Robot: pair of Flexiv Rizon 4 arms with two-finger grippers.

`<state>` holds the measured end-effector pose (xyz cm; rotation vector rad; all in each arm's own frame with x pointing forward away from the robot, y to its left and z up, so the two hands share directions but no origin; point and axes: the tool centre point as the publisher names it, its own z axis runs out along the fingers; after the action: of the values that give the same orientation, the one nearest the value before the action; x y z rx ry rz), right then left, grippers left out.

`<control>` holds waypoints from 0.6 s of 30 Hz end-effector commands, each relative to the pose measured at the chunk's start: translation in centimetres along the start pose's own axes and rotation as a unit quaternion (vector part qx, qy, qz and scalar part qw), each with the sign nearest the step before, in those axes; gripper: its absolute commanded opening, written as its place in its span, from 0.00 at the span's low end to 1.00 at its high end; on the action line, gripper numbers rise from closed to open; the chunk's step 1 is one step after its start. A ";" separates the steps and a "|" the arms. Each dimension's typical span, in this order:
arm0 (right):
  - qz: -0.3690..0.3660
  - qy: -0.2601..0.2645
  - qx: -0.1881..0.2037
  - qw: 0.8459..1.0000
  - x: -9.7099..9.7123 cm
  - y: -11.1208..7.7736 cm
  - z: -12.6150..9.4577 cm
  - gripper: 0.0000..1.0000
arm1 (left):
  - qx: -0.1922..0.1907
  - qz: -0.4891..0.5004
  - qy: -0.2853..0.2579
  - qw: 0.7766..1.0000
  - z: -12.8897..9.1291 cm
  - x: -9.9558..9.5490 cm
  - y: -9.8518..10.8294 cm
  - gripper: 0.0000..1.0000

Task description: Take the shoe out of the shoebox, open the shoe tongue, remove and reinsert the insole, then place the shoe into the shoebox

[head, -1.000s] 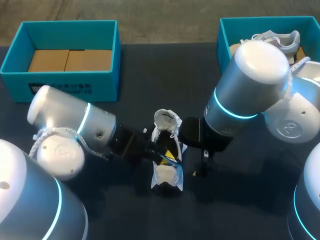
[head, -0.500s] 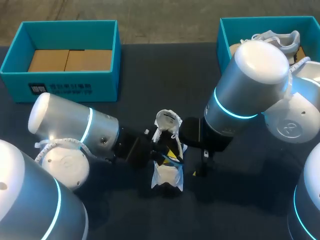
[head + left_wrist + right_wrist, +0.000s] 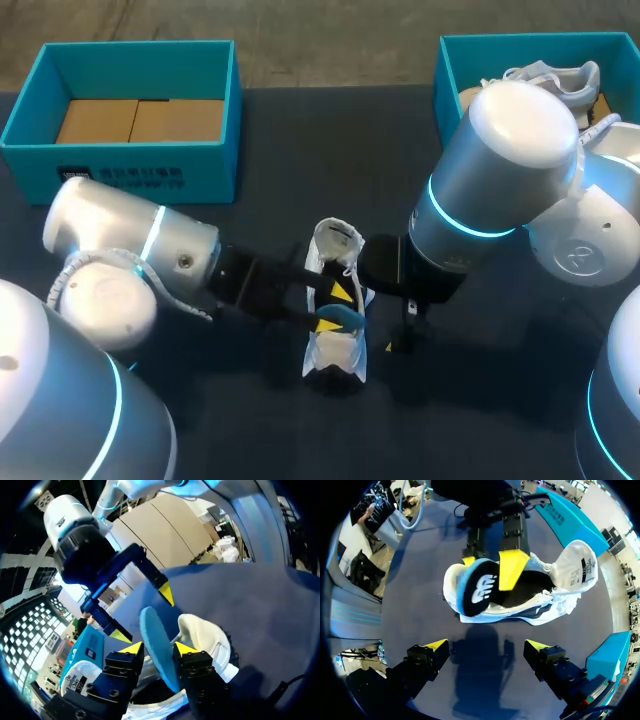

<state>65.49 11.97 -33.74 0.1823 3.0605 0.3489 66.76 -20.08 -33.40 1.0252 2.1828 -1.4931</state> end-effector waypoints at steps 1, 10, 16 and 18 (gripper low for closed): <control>0.000 -0.001 0.000 1.000 0.1 0.0 0.1 1.00 | 0.013 -0.006 0.001 1.000 -1.2 0.2 -0.3 0.41; 0.000 -0.001 0.000 1.000 0.1 0.0 0.1 1.00 | 0.009 -0.010 0.025 1.000 -2.6 -0.1 -0.9 0.43; 0.000 -0.001 0.000 1.000 0.1 0.0 0.1 1.00 | -0.003 -0.010 0.030 1.000 -2.6 -0.2 -0.5 0.41; 0.000 -0.001 0.000 1.000 0.1 0.0 0.1 1.00 | -0.005 -0.016 0.037 0.999 -2.3 -0.1 -0.3 0.42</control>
<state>65.49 11.97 -33.74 0.1822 3.0605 0.3489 66.88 -17.73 -32.05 1.0572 2.2471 -1.4900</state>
